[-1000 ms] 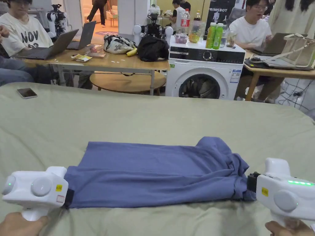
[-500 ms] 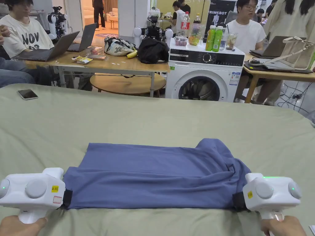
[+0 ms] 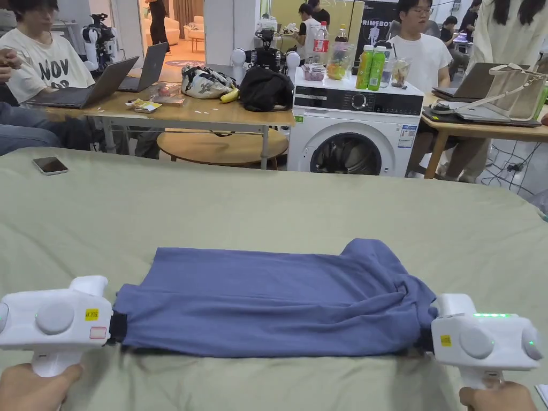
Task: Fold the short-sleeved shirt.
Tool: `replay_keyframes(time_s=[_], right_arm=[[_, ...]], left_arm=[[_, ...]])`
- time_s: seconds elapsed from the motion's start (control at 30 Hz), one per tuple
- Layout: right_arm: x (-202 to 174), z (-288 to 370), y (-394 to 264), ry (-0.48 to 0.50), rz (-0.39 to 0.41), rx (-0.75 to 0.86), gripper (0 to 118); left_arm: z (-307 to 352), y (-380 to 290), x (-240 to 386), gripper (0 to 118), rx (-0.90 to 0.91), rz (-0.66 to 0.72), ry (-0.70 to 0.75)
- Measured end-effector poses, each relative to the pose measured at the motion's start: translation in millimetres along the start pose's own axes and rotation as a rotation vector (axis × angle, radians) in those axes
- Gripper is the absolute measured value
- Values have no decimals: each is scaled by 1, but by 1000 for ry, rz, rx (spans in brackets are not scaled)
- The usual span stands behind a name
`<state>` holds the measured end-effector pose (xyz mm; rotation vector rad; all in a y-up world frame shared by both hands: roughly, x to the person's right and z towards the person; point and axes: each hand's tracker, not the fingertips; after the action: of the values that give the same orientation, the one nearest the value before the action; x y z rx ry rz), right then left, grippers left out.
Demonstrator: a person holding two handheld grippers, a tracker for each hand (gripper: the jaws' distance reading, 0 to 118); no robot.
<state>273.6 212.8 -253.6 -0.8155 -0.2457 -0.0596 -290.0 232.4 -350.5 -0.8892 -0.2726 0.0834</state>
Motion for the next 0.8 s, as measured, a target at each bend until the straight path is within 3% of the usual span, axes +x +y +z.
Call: replay_keyframes(time_s=[0.17, 0.4, 0.5, 0.8], right_arm=[[5, 49, 6, 22, -3, 46, 0], [11, 77, -37, 5, 36, -13, 0], [4, 77, -66, -8, 96, -80, 0], [-3, 48, -104, -64, 128, -154, 0]], left_arm=[[35, 14, -3, 0, 63, 5, -39], [48, -22, -23, 0, 30, 0, -37], [45, -43, -28, 0, 5, 4, -31], [17, -83, -35, 0, -81, 42, -16]])
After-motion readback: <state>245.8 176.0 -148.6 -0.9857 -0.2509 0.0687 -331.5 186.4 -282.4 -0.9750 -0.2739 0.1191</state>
